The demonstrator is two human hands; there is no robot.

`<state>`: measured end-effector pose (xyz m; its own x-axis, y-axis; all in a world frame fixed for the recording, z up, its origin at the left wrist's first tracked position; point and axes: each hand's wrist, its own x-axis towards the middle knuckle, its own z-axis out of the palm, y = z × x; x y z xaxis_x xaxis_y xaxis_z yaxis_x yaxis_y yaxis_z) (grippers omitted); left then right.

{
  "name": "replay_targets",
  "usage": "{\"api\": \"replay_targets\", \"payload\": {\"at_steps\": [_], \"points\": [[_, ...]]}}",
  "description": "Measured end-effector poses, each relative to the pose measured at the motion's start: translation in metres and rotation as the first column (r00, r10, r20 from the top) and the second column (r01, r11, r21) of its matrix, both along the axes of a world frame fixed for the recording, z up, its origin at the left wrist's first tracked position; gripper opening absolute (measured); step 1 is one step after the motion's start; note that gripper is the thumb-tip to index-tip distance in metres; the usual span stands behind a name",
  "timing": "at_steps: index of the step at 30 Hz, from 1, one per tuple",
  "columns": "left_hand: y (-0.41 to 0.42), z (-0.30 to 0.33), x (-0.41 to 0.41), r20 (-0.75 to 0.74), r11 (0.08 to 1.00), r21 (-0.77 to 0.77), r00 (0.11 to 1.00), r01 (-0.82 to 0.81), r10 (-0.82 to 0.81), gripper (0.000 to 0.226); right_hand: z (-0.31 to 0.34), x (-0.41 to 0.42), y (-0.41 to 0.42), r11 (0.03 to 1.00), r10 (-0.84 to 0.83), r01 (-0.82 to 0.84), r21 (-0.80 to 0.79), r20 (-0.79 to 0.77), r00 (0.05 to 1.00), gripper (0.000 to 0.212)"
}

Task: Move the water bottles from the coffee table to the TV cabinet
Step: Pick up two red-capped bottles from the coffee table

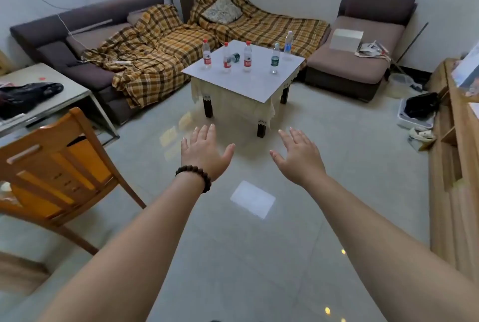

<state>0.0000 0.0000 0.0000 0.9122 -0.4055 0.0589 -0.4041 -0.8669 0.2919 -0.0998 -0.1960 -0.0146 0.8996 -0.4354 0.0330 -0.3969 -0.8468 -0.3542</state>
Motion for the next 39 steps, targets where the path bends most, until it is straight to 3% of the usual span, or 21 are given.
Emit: {"api": "replay_targets", "payload": {"at_steps": [13, 29, 39], "points": [[0.008, -0.049, 0.119, -0.049, 0.988, 0.108, 0.992, -0.112, 0.118, 0.073, -0.04, 0.132, -0.014, 0.997, 0.073, -0.07, 0.036, -0.09, 0.993, 0.064], [-0.026, -0.059, 0.419, -0.131, 0.985, 0.135, 0.983, -0.112, 0.129, 0.073, -0.04, 0.442, -0.034, 0.994, 0.063, -0.05, 0.098, -0.128, 0.99, 0.063], [-0.081, -0.082, 0.588, -0.147, 0.984, 0.141, 0.98, -0.112, 0.133, 0.074, -0.067, 0.602, -0.096, 0.992, 0.035, -0.015, 0.124, -0.16, 0.986, 0.063]]}}
